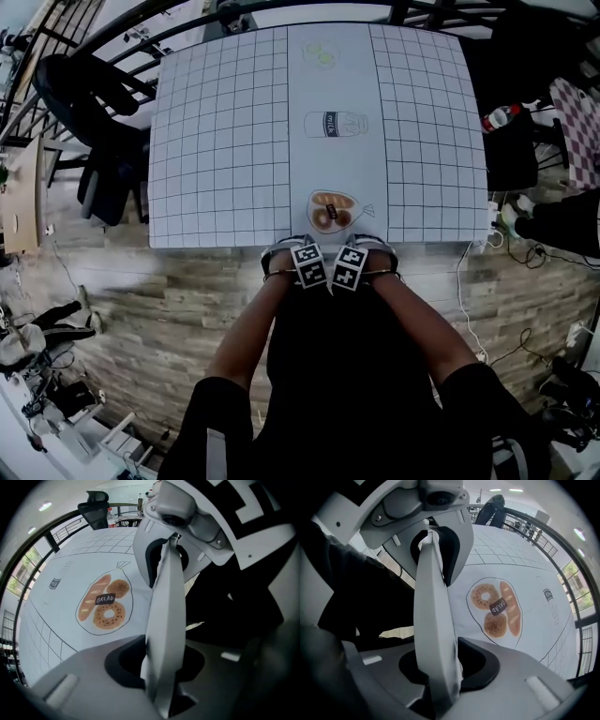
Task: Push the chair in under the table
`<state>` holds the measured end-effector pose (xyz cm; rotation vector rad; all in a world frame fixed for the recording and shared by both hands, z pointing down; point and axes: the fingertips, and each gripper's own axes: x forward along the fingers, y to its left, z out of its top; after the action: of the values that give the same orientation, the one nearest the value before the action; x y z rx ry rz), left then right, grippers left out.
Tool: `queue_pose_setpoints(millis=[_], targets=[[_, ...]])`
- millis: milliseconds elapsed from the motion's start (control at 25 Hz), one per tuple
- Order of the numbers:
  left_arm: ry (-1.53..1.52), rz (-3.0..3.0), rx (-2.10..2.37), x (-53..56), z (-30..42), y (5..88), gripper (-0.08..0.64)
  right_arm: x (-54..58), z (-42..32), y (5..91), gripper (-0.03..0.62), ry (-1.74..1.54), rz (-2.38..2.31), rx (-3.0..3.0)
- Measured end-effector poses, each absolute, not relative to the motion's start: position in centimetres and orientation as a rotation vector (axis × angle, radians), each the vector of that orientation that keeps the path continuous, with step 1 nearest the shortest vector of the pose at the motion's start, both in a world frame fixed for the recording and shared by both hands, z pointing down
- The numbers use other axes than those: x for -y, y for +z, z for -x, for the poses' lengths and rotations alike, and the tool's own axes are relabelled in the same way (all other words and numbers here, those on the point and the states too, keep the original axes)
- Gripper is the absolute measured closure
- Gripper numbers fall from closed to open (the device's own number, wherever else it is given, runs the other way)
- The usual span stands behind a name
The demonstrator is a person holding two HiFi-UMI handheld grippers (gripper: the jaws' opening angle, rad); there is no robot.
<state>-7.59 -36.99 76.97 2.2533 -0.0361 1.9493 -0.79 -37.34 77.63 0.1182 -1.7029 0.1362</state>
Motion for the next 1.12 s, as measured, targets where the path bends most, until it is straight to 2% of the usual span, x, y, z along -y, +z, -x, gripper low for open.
queue_pose_setpoints(millis=[160,360,600,760,840,920,1120], targets=[[1.915,-2.258,0.031,36.9,7.6,76.9,0.448,36.9,0.7,77.4,0.502,0.115,-0.046,1.702],[1.857,-2.267,0.030,37.0,7.2,76.4,0.444,36.8,1.5,76.0,0.465,0.137,-0.062,1.744],[1.609,-2.315,0.164,37.4,6.4,73.5,0.375,36.4,1.6,72.9,0.453,0.097,-0.139,1.805],[1.549,-2.355,0.300,37.9,6.4,72.3,0.320,36.7,0.8,70.6,0.446,0.263,-0.264,1.862],[1.530,-2.356,0.349,38.0,6.5,71.7,0.318,37.4,0.7,69.5,0.446,0.337,-0.335,1.919],[1.407,-2.350,0.378,38.0,5.9,70.4,0.346,38.5,-0.1,68.4,0.446,0.354,-0.409,1.951],[1.000,-2.348,0.534,38.4,5.0,65.4,0.357,40.4,-3.3,65.6,0.468,0.242,-0.616,1.944]])
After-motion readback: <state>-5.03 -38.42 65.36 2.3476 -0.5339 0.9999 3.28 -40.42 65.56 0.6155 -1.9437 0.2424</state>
